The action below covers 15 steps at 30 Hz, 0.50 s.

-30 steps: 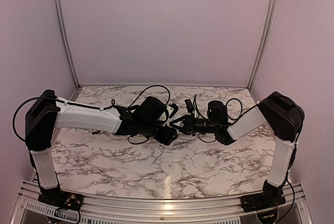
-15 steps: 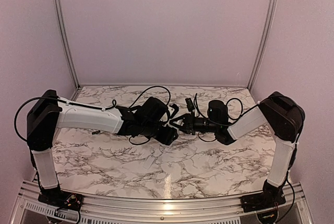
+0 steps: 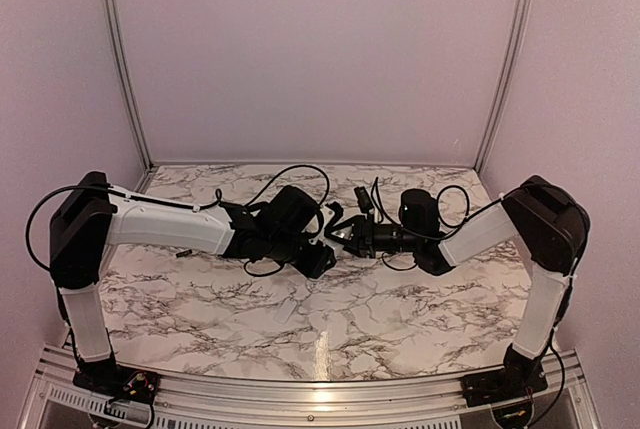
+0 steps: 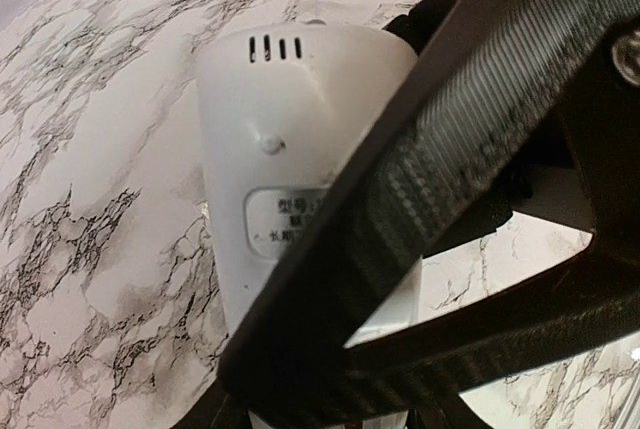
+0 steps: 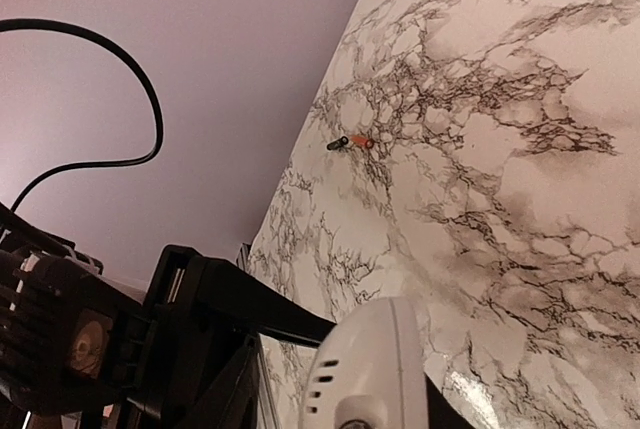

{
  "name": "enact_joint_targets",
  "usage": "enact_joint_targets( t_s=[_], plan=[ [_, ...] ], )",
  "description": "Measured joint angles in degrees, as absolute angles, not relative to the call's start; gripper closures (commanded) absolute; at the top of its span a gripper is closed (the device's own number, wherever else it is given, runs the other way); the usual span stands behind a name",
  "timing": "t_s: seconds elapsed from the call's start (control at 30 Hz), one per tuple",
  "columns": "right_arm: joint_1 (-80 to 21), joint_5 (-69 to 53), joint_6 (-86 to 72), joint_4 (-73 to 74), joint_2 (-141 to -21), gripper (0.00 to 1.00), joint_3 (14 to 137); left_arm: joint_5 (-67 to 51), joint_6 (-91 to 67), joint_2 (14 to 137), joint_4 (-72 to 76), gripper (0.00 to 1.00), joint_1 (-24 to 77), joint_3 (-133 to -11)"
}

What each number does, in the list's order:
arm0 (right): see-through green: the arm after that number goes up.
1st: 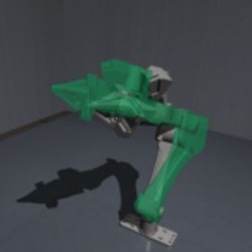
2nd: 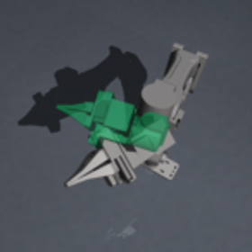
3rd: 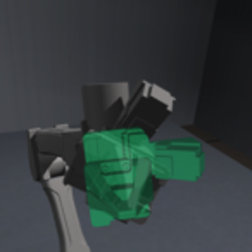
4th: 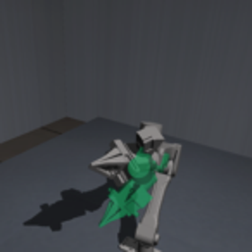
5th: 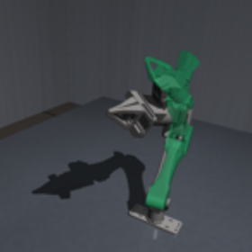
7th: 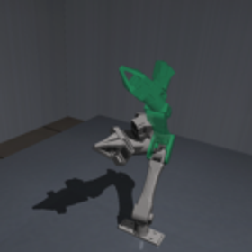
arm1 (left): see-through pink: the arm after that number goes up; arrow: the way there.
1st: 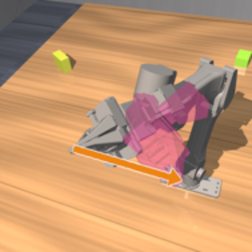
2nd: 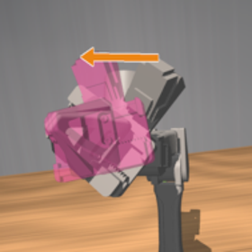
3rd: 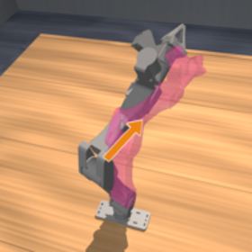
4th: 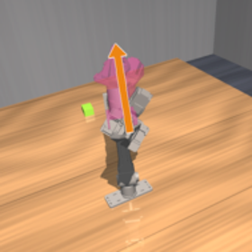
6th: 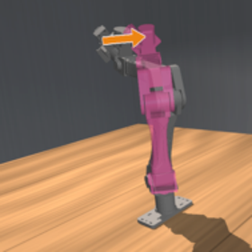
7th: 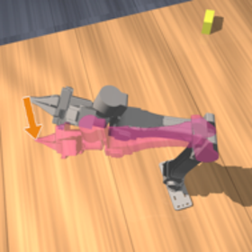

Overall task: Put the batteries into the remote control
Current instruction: Pass from the left arm to the right

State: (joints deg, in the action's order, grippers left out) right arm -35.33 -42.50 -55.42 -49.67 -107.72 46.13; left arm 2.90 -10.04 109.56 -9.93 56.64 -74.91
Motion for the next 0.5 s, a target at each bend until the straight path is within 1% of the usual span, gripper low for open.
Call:
enact_joint_targets(
  t_s=[0.13, 0.2, 0.33, 0.4, 0.43, 0.47, 0.5],
  plan=[
    [-35.33, -44.34, -54.72, -48.42, -107.55, 0.66, 46.13, 2.31, -6.09, 108.73, -11.03, 0.74, 56.58, -74.11],
    [-35.33, -44.99, -54.28, -47.86, -107.55, 0.70, 46.13, 1.98, -4.62, 108.53, -11.60, 0.74, 56.58, -73.97],
    [-35.22, -45.93, -53.56, -46.41, -107.55, 0.80, 46.13, 1.37, -2.20, 108.14, -12.75, 0.74, 56.58, -73.93],
    [-35.22, -46.24, -53.06, -45.84, -107.55, 0.88, 46.13, 1.10, -1.19, 107.92, -13.17, 0.73, 56.55, -73.91],
    [-35.22, -46.39, -52.73, -45.80, -107.55, 0.93, 46.13, 1.04, -0.89, 107.87, -13.32, 0.70, 56.51, -73.91],
    [-35.22, -46.50, -52.71, -45.84, -107.53, 0.98, 46.13, 0.86, -0.54, 107.85, -13.43, 0.64, 56.42, -73.91],
    [-35.20, -46.41, -52.42, -45.63, -107.44, 1.00, 46.13, 0.75, -0.27, 107.83, -13.45, 0.55, 56.36, -73.91]
  ],
)
